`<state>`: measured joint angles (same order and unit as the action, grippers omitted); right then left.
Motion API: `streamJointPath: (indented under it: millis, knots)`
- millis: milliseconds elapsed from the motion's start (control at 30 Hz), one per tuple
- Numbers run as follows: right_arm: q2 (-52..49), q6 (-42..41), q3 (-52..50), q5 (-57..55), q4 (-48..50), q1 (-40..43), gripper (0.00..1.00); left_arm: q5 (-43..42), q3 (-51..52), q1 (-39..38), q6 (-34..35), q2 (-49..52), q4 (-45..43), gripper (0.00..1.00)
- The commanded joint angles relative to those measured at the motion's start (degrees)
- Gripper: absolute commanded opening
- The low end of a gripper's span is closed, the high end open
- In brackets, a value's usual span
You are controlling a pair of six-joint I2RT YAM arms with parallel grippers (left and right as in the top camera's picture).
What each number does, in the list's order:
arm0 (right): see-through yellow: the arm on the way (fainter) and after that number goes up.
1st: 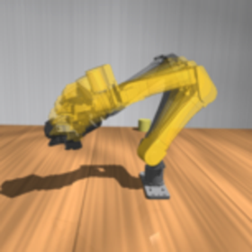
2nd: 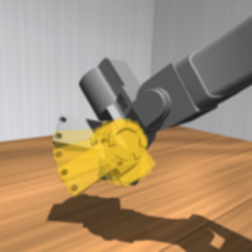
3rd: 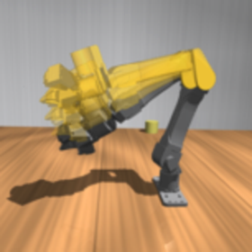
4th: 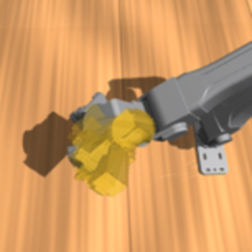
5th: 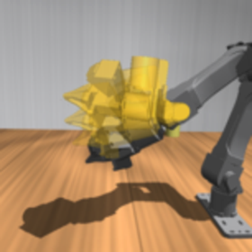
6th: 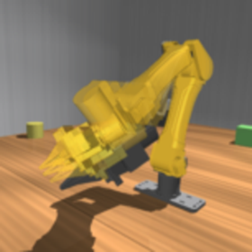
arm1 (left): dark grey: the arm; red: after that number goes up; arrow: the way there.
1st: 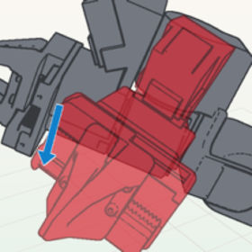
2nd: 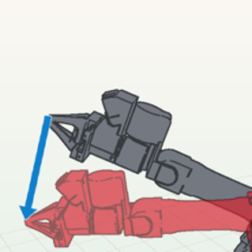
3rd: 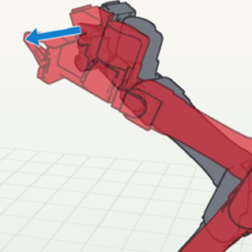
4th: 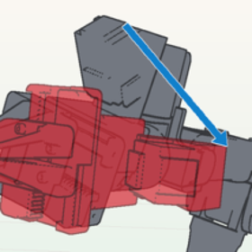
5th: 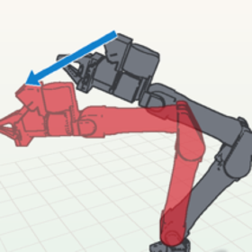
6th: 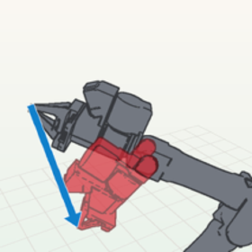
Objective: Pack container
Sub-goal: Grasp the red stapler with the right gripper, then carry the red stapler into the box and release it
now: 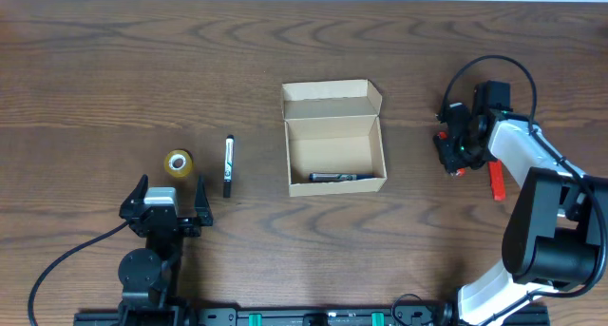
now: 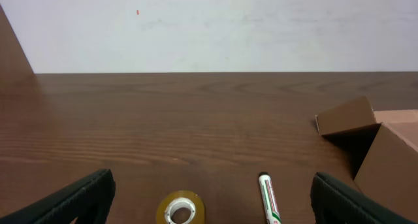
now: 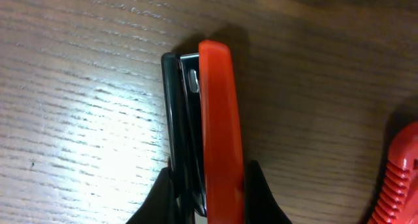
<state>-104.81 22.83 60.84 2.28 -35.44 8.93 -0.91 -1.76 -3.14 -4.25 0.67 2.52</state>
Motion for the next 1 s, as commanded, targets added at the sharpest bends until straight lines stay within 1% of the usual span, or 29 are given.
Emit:
streamJointPath:
  millis: [0,100,233,400,467,600,667,833,967]
  knots:
    - [-0.9,-3.0,-1.0,-0.3,0.5,0.2,0.01,-0.6,1.3,0.2,0.7,-0.4,1.5,0.95]
    - [-0.8,-5.1,-0.5,0.3,0.4,0.2,0.01,-0.6,1.3,0.2,0.6,-0.4,1.5,0.95]
    - [0.4,-7.7,2.8,4.5,-1.6,0.0,0.01,-0.6,1.3,0.2,0.6,-0.4,1.5,0.95]
    - [4.8,-8.7,12.1,13.6,-7.4,-0.4,0.01,-0.6,1.3,0.2,0.6,-0.4,1.5,0.96]
    - [7.1,-7.9,17.1,14.5,-11.4,-1.6,0.01,-0.6,1.3,0.2,0.6,-0.4,1.5,0.95]
    - [10.6,0.5,24.3,16.6,-17.4,-6.2,0.02,-0.6,1.3,0.2,0.6,-0.4,1.5,0.95]
    - [12.0,5.0,26.6,16.3,-19.2,-10.4,0.01,-0.6,1.3,0.2,0.6,-0.4,1.5,0.95]
    - [12.3,13.3,27.5,15.1,-20.5,-21.6,0.01,-0.6,1.3,0.2,0.6,-0.4,1.7,0.95]
    - [11.9,22.7,27.5,9.7,-21.1,-31.1,0.01,-0.6,1.3,0.2,0.6,-0.4,1.7,0.95]
